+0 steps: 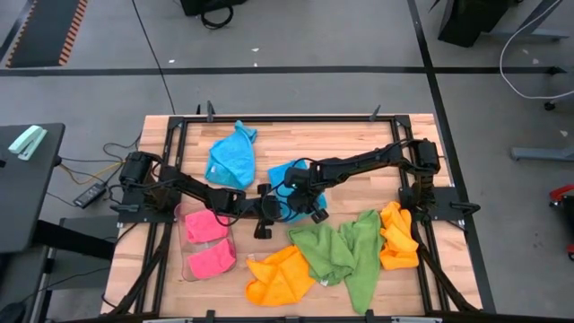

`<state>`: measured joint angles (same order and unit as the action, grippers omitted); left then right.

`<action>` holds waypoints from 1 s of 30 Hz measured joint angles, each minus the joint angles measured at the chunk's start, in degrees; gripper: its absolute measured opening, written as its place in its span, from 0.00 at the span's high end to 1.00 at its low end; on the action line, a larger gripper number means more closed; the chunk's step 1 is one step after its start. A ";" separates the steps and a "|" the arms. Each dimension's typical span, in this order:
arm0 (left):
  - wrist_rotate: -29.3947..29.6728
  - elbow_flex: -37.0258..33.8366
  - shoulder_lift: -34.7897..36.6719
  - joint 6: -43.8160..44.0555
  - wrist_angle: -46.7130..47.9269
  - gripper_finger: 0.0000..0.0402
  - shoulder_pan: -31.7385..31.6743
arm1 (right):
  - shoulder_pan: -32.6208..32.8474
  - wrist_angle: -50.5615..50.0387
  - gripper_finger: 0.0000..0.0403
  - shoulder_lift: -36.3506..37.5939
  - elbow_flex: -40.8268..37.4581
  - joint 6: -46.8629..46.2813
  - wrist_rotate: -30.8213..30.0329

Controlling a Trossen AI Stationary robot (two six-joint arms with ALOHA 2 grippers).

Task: Fold microfiber towels
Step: Fold the bottom blue microfiber cloth

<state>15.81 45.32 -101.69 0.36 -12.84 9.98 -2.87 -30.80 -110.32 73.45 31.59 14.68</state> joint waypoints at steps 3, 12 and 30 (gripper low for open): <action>0.00 0.00 0.00 -0.04 0.00 0.71 0.17 | -0.02 1.00 0.65 0.02 -0.02 -0.47 0.00; 0.24 0.00 0.00 0.00 0.59 0.72 0.48 | -0.35 2.47 0.53 0.02 -0.02 -2.09 -2.24; 7.72 0.00 -0.04 0.48 8.67 0.79 0.42 | -2.81 6.86 0.50 0.04 -0.04 -1.86 -10.57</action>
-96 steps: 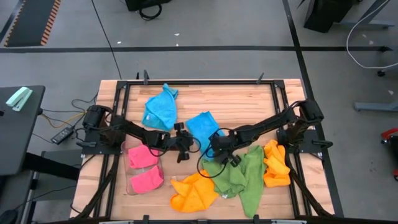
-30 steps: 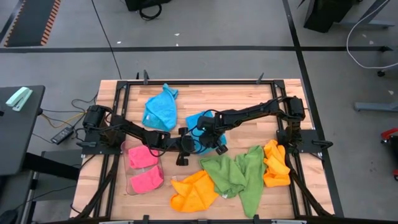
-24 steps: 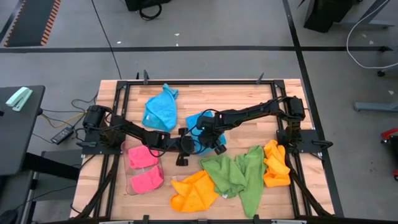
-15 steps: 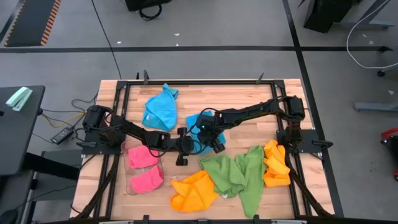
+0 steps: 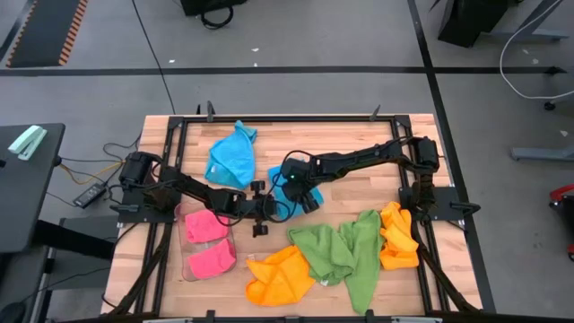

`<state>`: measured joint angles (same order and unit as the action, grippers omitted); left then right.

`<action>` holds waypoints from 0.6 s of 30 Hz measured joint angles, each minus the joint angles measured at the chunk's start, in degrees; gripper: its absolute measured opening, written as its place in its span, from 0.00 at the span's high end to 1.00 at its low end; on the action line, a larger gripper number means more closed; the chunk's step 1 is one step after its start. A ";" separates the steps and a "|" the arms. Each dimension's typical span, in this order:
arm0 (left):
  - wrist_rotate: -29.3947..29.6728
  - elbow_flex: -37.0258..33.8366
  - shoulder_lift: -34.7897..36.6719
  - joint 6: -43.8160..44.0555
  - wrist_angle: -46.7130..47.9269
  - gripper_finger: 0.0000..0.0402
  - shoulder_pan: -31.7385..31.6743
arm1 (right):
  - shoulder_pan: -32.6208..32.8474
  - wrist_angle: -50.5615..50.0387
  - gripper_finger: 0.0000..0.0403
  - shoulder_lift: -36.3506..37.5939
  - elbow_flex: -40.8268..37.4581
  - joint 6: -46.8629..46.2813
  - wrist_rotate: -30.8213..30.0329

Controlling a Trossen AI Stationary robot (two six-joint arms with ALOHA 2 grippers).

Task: Fold microfiber towels
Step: Fold the bottom blue microfiber cloth

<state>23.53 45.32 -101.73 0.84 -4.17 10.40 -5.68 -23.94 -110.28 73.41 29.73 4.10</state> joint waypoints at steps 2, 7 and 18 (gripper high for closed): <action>0.02 0.00 0.00 -0.69 0.37 0.80 0.08 | -0.11 0.45 0.51 0.00 0.00 -0.70 -1.49; 4.97 0.00 -0.02 -2.73 1.78 0.82 0.25 | 0.40 -0.90 0.52 0.69 0.00 -1.65 -3.47; 11.23 0.00 -0.02 -3.01 2.04 0.85 2.11 | 3.58 -3.42 0.54 3.37 0.02 -3.43 -3.65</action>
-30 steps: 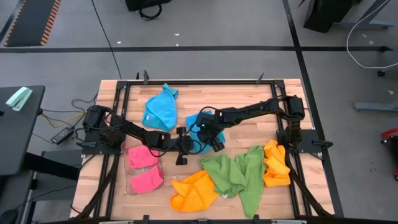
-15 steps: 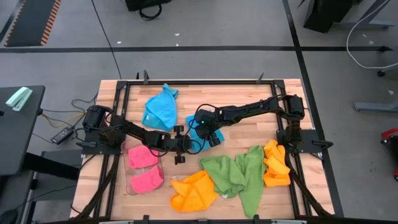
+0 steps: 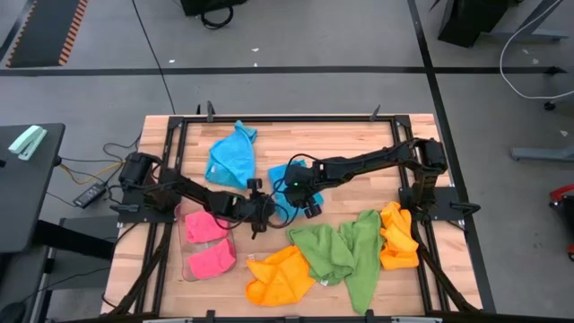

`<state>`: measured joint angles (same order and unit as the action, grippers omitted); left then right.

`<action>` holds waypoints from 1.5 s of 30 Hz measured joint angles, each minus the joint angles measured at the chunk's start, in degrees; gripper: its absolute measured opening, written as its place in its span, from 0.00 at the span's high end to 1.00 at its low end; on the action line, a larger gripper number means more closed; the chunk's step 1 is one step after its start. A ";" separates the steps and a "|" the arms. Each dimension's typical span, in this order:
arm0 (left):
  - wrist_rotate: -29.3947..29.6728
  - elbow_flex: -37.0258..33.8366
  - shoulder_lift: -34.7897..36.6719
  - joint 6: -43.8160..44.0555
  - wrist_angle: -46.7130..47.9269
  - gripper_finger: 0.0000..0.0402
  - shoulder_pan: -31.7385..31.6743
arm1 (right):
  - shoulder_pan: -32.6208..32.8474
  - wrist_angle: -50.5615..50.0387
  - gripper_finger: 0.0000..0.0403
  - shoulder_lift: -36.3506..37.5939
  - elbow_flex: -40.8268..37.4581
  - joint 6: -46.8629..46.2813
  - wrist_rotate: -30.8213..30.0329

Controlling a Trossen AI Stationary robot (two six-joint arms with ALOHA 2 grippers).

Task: Fold microfiber towels
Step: Fold the bottom blue microfiber cloth

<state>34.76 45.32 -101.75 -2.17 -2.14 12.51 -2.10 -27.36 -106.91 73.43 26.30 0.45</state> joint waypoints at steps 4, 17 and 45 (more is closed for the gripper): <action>-2.08 0.61 0.15 0.37 0.05 0.84 1.72 | -0.74 -2.15 0.54 0.00 0.00 -0.81 -0.04; -7.67 2.36 0.20 3.68 -0.90 0.81 -1.41 | -1.51 -3.71 0.54 0.02 0.00 -0.63 -0.66; -5.84 2.16 1.85 3.34 4.09 0.91 -1.59 | 0.87 -5.78 0.54 0.31 0.06 -3.69 -5.36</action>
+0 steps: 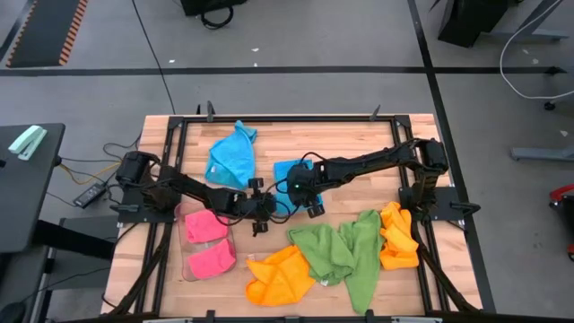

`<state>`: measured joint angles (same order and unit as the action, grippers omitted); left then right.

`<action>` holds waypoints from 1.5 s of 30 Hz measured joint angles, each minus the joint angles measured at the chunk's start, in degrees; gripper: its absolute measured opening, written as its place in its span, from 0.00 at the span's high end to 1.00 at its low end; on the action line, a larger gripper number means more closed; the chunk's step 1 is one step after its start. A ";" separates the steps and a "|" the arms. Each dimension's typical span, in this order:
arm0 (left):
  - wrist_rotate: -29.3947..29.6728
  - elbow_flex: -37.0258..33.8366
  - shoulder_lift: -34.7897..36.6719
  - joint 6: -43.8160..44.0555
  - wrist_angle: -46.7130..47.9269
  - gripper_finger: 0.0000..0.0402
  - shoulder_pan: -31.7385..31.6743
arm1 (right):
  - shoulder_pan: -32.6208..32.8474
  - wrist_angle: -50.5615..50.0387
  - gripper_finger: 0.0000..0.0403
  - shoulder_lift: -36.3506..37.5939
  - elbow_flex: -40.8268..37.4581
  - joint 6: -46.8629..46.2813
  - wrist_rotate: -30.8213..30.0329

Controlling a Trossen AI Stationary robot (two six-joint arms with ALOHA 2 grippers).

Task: Fold microfiber towels
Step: Fold the bottom blue microfiber cloth

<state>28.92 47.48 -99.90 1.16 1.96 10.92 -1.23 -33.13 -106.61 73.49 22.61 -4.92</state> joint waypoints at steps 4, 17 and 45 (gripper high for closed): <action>-0.11 0.02 0.42 1.21 0.38 0.91 1.18 | -1.19 -3.26 0.54 0.55 -0.02 -0.23 1.65; -5.48 0.00 0.17 2.21 -1.07 0.89 1.11 | -4.81 -7.50 0.54 1.33 -0.06 -3.59 4.16; -4.97 0.00 -3.77 -4.78 -14.90 0.93 -3.04 | -2.78 -3.04 0.54 4.13 -9.70 -6.91 3.65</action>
<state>23.94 47.48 -103.67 -3.62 -12.94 7.88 -4.01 -36.18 -102.48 63.79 15.70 -1.27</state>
